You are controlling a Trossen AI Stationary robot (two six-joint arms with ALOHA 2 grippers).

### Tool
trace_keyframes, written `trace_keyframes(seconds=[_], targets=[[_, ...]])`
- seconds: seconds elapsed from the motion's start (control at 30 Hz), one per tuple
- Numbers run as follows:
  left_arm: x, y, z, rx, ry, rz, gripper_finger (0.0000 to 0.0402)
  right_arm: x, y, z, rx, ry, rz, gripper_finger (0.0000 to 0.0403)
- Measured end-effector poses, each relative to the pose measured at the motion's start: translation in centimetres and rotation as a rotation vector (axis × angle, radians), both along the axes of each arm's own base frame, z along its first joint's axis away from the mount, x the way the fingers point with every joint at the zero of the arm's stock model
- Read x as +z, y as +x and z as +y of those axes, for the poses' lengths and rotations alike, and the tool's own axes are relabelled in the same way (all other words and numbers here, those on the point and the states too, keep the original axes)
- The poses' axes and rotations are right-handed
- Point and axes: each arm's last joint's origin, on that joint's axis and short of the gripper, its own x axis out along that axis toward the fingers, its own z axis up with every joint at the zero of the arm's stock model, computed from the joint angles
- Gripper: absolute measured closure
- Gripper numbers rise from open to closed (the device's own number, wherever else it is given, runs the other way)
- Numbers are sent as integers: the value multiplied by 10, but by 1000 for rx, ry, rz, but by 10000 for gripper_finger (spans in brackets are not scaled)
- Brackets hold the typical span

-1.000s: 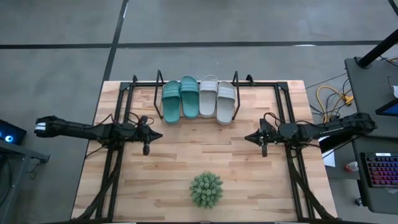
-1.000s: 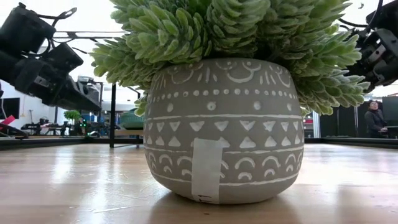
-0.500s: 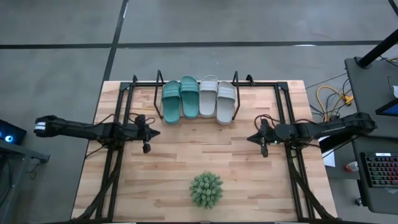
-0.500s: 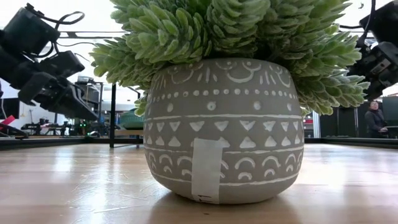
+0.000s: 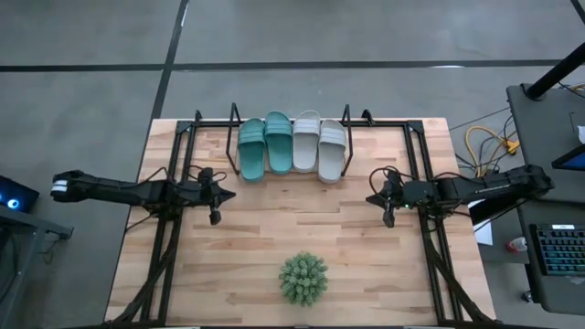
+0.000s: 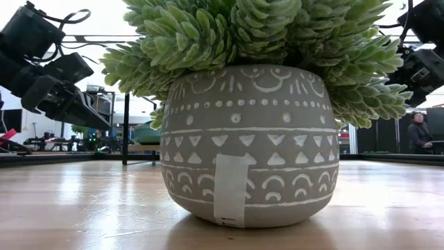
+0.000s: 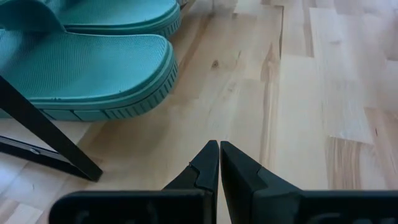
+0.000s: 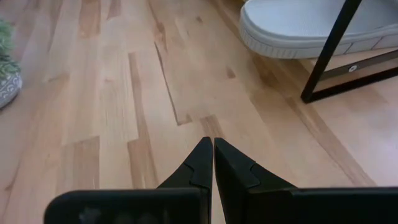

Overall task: Pick and place slides into the shelf
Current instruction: Return to Home Position

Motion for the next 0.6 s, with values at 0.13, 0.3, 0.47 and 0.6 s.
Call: trace_keyframes(seconds=[0.13,0.3,0.47,0.6], targets=[[0,0,0,0,0,2,402,0,0,0,-11,18,-8,394],[0,1,0,0,0,-10,402,5,3,0,-5,18,-64,394],[0,1,0,0,0,-17,402,6,8,1,11,-8,-209,394],[0,1,0,0,0,-17,402,-8,8,2,27,14,-299,394]])
